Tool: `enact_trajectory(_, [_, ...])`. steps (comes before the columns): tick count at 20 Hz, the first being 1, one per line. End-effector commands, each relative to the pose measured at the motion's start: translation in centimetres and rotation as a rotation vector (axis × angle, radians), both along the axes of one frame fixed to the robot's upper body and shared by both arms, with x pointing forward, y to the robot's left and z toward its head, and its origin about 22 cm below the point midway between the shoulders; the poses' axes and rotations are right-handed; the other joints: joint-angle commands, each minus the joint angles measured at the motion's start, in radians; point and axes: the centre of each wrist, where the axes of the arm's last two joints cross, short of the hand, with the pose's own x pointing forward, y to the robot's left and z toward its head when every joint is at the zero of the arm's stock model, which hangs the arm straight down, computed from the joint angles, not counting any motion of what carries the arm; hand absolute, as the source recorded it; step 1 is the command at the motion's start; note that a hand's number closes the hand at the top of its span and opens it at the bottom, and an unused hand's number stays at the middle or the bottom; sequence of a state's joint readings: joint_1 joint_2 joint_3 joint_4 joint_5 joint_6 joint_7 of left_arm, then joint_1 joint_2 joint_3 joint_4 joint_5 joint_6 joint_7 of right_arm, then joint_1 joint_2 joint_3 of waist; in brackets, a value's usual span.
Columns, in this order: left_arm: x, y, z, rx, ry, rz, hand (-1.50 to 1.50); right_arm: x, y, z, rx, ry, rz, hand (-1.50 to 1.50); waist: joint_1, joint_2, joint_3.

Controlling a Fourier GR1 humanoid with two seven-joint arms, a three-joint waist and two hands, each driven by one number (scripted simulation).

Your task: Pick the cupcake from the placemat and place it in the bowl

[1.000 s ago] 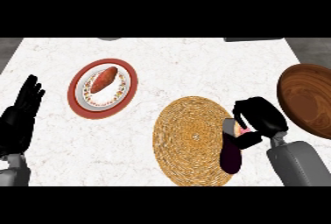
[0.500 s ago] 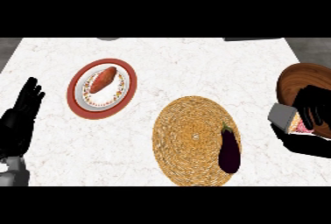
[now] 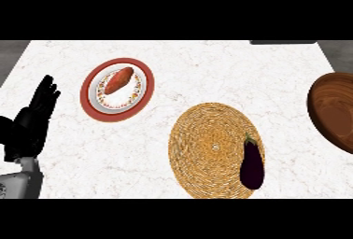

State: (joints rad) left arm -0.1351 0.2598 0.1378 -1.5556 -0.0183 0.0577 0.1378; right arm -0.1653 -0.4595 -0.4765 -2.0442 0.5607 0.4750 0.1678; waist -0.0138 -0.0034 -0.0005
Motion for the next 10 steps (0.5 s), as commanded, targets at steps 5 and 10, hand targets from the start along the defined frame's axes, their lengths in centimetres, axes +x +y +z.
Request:
enact_trajectory(5, [0.3, -0.5, -0.2, 0.021, -0.016, -0.010, 0.00, 4.9, -4.3, -2.6, 0.112, 0.029, -0.019, 1.50, 0.020, 0.006, 0.001])
enact_trajectory(10, [-0.5, 0.4, 1.1, -0.005, -0.015, -0.019, 0.00, 6.9, -9.2, -5.0, 0.104, 0.030, -0.027, 1.50, 0.028, 0.005, 0.001])
